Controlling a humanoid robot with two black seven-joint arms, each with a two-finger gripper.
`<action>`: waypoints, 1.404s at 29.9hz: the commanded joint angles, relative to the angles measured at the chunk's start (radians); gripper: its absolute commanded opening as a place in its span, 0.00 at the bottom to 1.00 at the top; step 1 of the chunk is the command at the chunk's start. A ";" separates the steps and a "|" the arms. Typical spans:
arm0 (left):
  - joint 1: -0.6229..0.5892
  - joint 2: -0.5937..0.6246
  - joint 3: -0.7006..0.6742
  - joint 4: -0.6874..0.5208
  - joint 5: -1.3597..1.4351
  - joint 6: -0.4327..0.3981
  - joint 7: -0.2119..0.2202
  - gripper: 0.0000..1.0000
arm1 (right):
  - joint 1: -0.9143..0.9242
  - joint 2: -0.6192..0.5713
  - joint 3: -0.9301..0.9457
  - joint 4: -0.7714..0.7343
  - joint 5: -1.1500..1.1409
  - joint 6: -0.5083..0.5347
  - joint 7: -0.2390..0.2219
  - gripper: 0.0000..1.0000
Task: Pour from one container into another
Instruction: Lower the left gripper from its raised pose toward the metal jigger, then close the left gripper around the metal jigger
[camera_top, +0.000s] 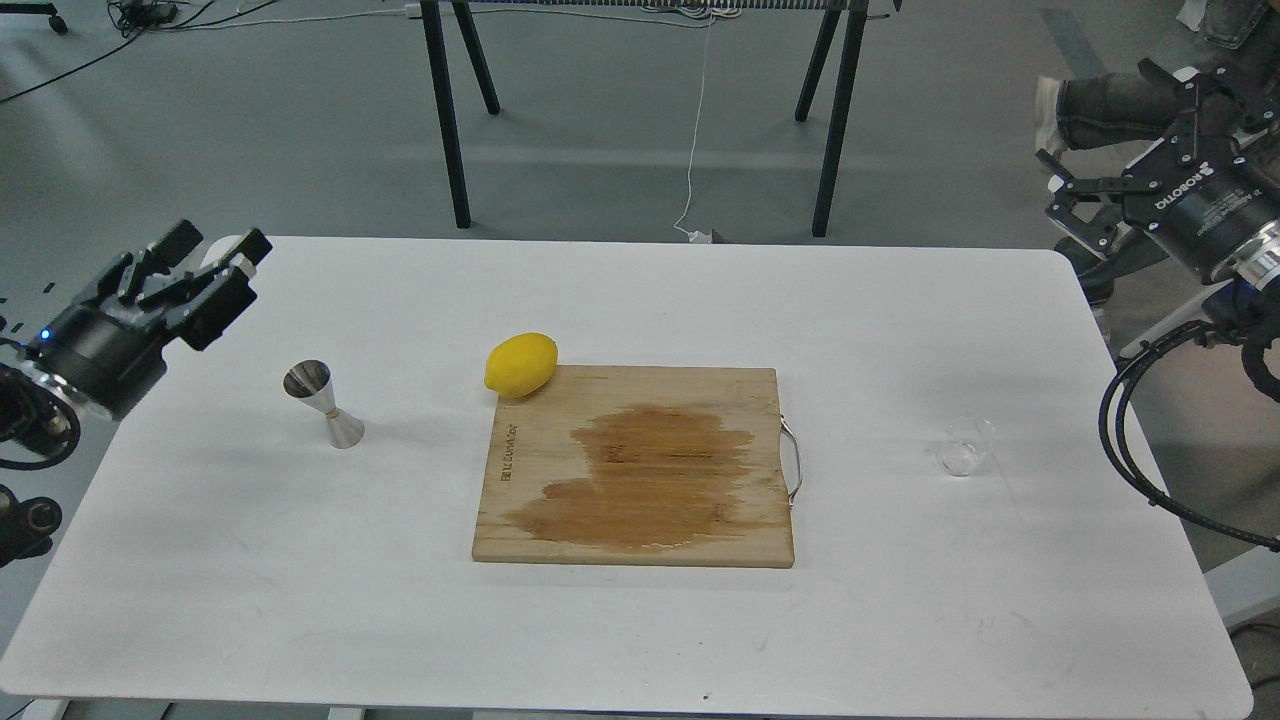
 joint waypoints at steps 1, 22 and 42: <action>0.089 -0.005 -0.001 0.022 0.021 0.000 0.000 1.00 | -0.001 0.000 -0.002 -0.002 0.000 0.000 0.000 0.99; 0.102 -0.368 0.013 0.439 0.147 0.000 0.000 0.98 | -0.012 -0.015 0.001 0.004 0.000 0.000 0.000 0.99; -0.029 -0.503 0.050 0.621 0.141 0.000 0.000 0.98 | -0.012 -0.020 0.002 0.007 0.000 0.000 0.000 0.99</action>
